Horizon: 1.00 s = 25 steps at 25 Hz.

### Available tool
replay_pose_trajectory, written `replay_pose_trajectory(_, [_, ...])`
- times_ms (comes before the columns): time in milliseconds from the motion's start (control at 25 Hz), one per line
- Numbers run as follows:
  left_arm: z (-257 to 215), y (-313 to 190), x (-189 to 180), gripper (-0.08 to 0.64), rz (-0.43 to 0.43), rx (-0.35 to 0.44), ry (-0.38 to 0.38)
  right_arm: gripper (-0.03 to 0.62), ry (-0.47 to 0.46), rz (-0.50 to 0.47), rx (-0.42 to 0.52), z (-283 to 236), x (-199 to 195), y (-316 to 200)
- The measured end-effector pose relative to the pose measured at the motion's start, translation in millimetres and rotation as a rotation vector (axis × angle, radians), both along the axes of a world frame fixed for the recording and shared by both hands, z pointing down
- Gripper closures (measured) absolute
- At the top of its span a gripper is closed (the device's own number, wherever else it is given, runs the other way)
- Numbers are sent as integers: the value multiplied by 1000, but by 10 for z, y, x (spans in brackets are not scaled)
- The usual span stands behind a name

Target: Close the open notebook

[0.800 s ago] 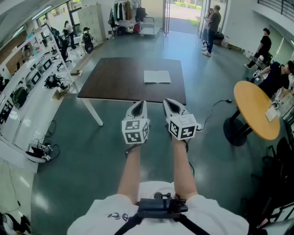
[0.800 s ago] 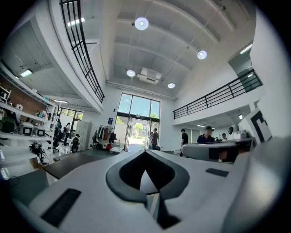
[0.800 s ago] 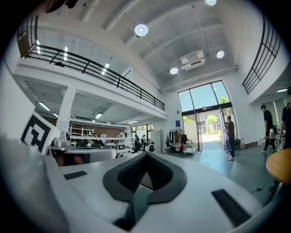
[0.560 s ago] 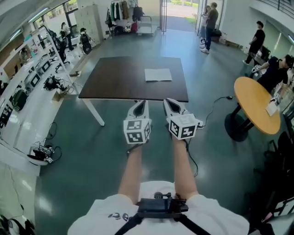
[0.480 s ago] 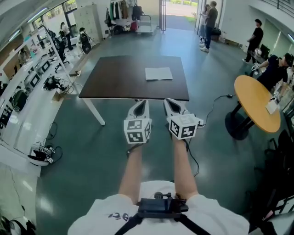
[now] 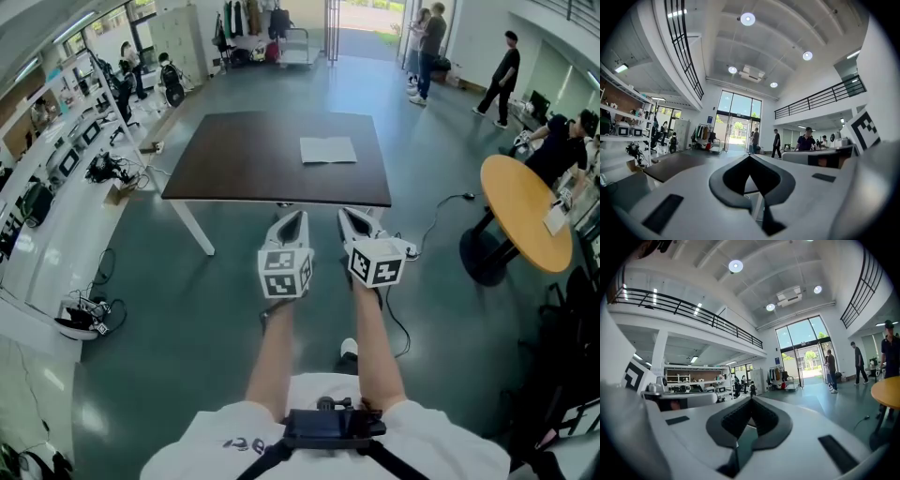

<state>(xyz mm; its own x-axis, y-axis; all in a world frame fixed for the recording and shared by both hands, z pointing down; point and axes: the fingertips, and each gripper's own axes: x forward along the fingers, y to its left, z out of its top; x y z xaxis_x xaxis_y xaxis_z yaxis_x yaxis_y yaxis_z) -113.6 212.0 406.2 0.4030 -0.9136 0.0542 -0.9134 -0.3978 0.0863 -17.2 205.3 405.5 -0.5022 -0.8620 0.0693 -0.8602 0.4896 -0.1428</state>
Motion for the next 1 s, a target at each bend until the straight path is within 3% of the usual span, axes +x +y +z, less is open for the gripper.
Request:
replay_pose_trajectory(280, [68, -322, 27, 557, -58, 21, -40, 588, 12, 29, -56, 158, 103, -368])
replay_pose_trajectory(520, [18, -752, 73, 557, -73, 27, -23, 588, 13, 16, -56, 115, 142, -820])
replay_pose_trajectory(1000, [-236, -1782, 837, 557, -112, 76, -35, 588, 60, 6, -36, -119, 798, -1814])
